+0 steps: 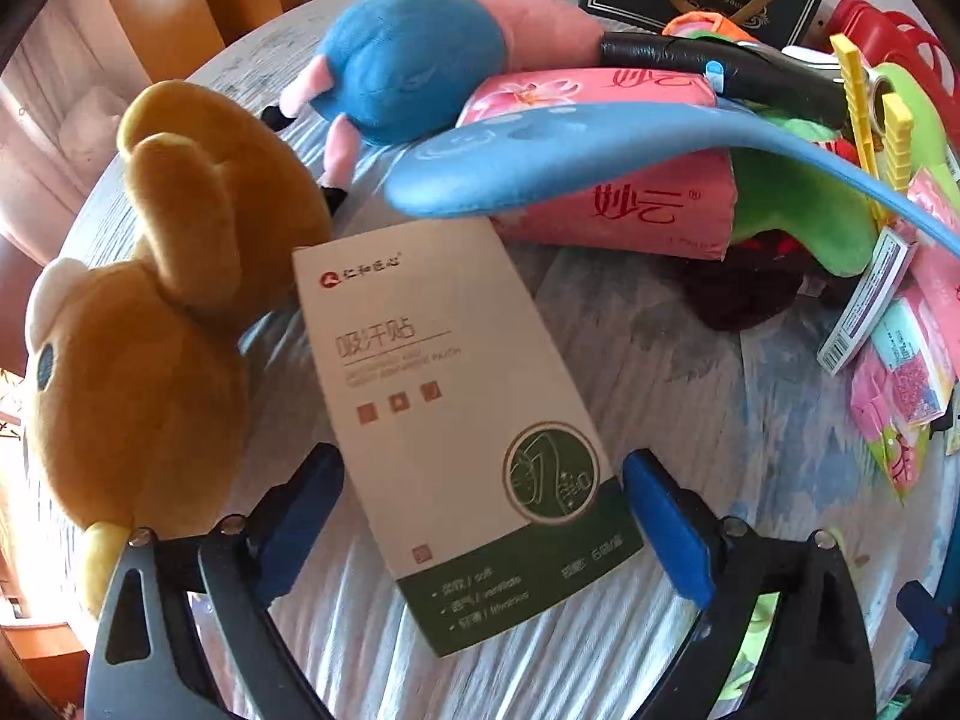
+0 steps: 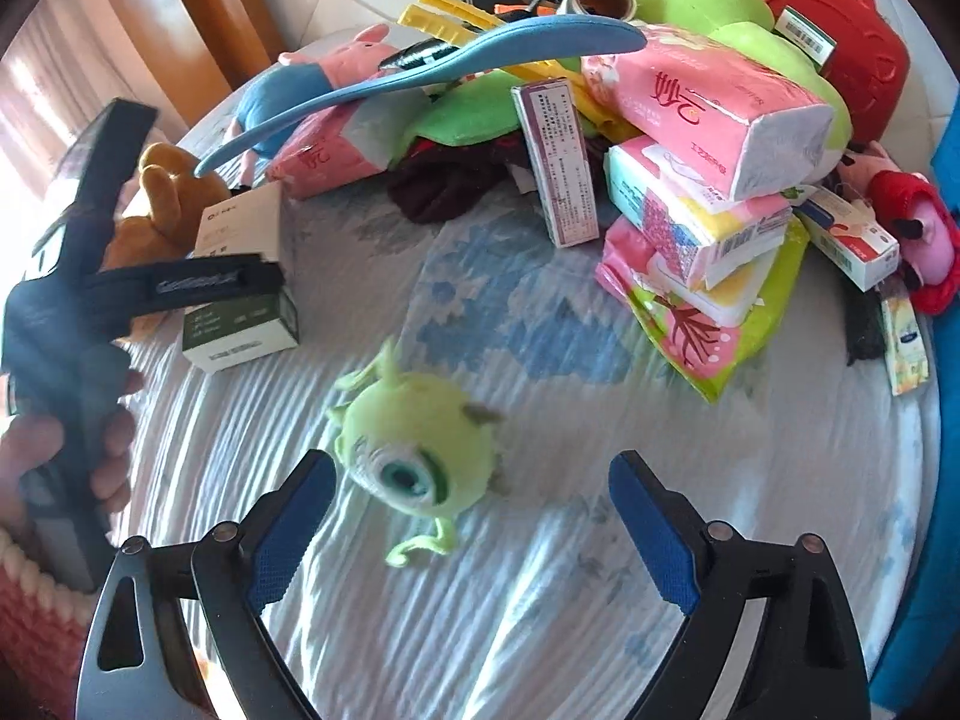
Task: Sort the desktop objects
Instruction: 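Reach the left tool to the white-green box while the right tool reaches the green plush, then close the left tool on the white-green box while the right tool grasps the green plush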
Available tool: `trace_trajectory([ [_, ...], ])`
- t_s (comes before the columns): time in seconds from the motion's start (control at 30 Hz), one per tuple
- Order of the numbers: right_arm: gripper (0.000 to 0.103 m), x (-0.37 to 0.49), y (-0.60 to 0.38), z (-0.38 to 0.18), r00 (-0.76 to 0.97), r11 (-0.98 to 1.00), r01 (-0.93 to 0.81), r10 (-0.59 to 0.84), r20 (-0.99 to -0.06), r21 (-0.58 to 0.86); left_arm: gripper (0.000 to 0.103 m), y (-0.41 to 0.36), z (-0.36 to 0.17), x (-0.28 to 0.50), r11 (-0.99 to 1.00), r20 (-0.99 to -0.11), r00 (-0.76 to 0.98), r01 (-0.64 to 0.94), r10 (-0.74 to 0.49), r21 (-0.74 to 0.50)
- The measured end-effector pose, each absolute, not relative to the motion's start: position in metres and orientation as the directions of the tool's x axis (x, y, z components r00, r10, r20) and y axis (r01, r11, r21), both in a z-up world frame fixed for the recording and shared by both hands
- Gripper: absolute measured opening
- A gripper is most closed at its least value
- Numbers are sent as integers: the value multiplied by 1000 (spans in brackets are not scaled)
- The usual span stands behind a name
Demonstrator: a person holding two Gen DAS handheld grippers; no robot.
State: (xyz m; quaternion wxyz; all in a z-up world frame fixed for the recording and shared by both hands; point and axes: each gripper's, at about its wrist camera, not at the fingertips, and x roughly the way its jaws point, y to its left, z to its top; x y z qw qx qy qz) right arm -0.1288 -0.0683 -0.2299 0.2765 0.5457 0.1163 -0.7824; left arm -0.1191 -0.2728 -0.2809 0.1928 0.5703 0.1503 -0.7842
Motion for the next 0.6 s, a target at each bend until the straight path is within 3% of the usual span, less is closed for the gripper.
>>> trace_trajectory([
  [0.2, 86, -129, -83, -253, -226, -808, 580, -283, -932, 104, 82, -263, -284, -84, -913, -946, -309, 405, -98, -38],
  [0.37, 86, -138, -86, -258, -250, -824, 558, -278, -927, 97, 82, -246, -283, -47, -948, -941, -324, 319, -98, -11],
  [0.53, 98, -146, -91, -260, -278, -837, 540, -278, -919, 90, 83, -244, -292, -55, -945, -948, -287, 325, -135, 36],
  [0.6, 99, -149, -94, -264, -283, -842, 532, -270, -920, 83, 83, -244, -297, -57, -943, -950, -278, 330, -141, 43],
])
